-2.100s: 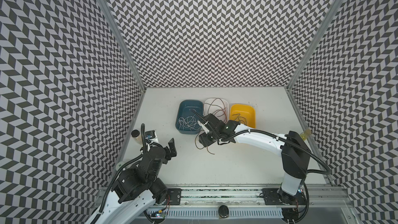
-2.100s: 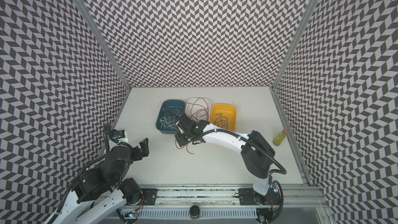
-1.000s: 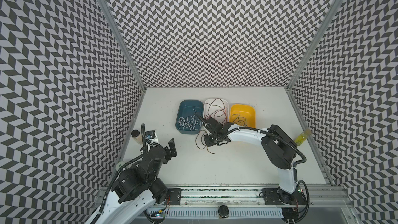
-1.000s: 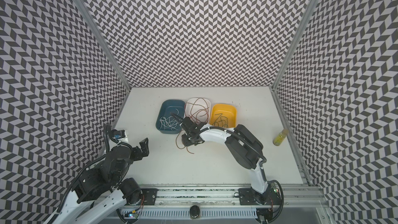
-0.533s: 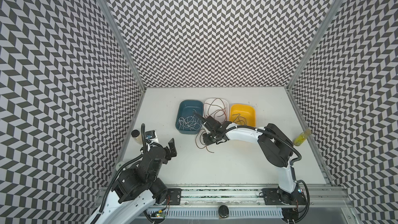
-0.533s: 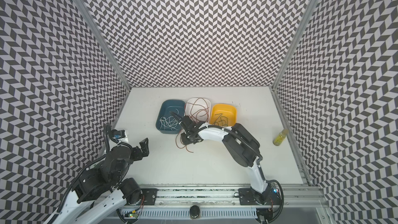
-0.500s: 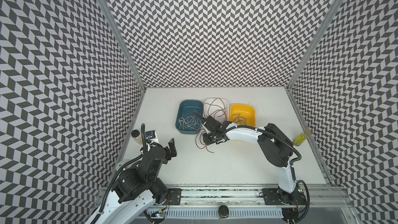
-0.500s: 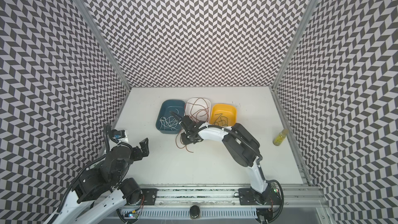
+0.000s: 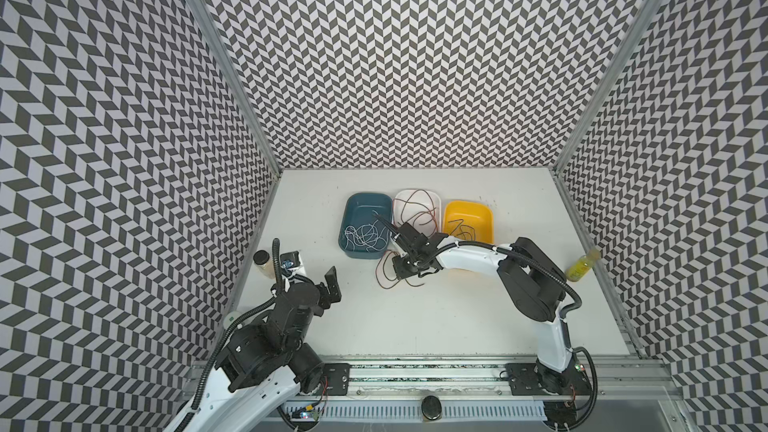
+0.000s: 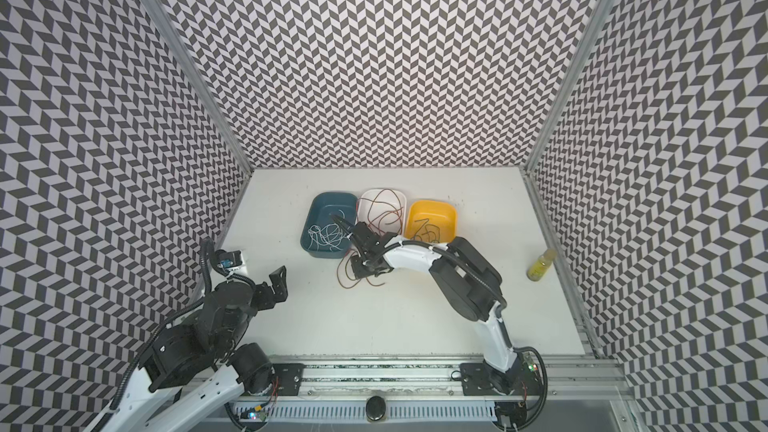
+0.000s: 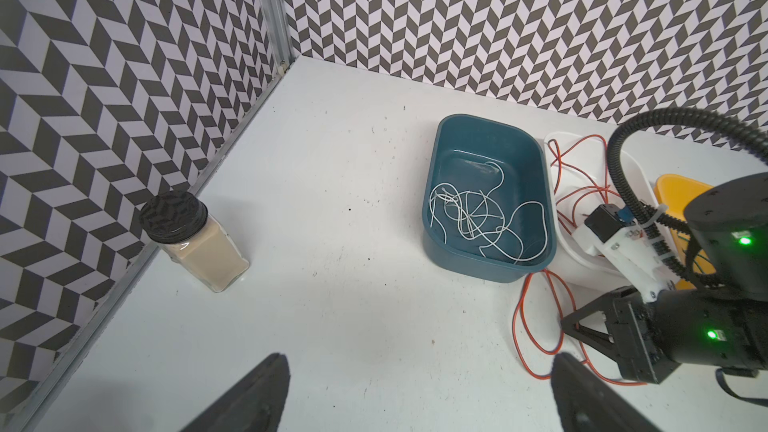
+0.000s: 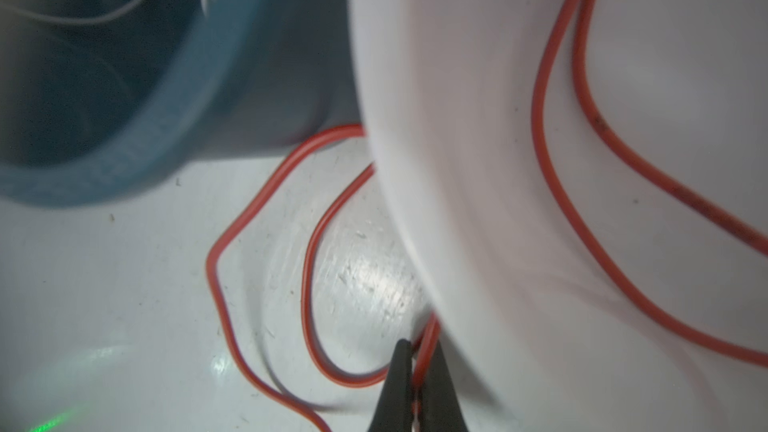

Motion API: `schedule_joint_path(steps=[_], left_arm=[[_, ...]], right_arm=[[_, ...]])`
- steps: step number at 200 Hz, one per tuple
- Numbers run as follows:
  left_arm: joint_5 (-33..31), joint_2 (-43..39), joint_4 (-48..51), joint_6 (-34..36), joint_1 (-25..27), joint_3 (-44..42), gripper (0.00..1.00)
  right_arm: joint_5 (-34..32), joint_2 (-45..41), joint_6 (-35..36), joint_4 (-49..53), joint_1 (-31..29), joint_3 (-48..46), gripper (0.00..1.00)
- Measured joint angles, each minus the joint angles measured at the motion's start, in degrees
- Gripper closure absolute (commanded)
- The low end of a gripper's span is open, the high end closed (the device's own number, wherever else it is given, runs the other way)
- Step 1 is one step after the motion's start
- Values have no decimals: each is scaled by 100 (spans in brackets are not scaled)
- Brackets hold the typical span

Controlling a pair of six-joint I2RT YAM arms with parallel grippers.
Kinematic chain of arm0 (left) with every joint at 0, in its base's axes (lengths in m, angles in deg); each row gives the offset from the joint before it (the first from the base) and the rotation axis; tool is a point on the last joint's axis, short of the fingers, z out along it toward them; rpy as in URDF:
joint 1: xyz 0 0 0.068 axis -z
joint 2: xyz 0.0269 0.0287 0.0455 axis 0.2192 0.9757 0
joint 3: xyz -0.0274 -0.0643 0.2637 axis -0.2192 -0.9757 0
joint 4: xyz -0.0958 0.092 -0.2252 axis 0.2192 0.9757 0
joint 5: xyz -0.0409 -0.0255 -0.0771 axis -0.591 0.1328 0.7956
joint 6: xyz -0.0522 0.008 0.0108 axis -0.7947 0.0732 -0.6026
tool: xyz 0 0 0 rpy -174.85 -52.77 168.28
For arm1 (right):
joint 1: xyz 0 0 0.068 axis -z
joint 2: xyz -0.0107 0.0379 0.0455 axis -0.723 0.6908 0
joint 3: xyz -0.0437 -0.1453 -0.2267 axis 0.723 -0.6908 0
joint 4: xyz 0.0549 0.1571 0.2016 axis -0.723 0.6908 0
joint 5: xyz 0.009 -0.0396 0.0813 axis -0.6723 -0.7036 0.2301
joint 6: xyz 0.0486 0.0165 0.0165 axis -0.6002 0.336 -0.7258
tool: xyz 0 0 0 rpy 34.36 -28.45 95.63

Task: Untangle the cables
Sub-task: 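Lift the red wire with the right gripper over the white tub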

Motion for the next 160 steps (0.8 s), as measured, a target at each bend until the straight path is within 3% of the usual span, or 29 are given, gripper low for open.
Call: schedule_joint_path(steps=[104,160], left_arm=[[0,4,-2,0,-31,0,0],[0,13,-2,0,-31,0,0]], right_arm=[[-59,-2380,262,271,-278,-507,100],[-697,-3176,544,525,-254,-372,100]])
